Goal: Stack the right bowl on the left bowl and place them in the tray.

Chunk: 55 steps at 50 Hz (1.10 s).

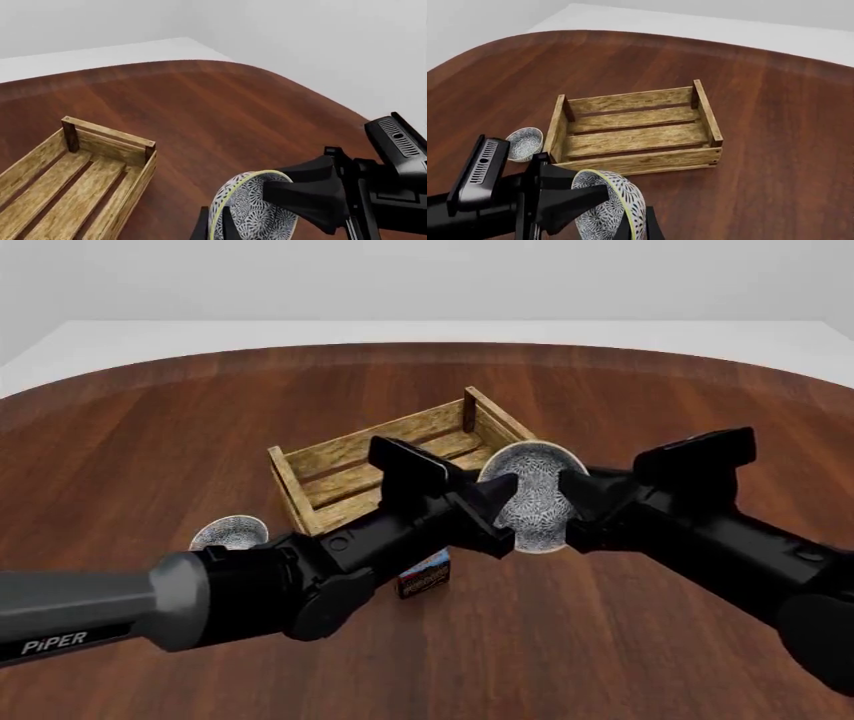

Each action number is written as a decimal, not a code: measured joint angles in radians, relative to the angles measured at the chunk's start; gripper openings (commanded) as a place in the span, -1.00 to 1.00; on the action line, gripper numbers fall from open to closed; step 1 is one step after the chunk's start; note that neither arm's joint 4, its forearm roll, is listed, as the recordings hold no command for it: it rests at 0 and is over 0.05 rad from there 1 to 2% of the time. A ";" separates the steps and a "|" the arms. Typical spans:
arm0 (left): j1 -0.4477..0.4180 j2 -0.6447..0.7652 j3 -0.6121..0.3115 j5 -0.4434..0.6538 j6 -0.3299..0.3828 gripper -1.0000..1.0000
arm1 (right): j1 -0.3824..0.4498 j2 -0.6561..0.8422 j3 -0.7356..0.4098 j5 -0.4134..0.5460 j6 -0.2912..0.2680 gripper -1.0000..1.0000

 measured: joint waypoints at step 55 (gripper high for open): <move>0.128 0.088 -0.127 0.089 0.073 -1.00 | 0.005 -0.083 -0.006 0.045 0.023 1.00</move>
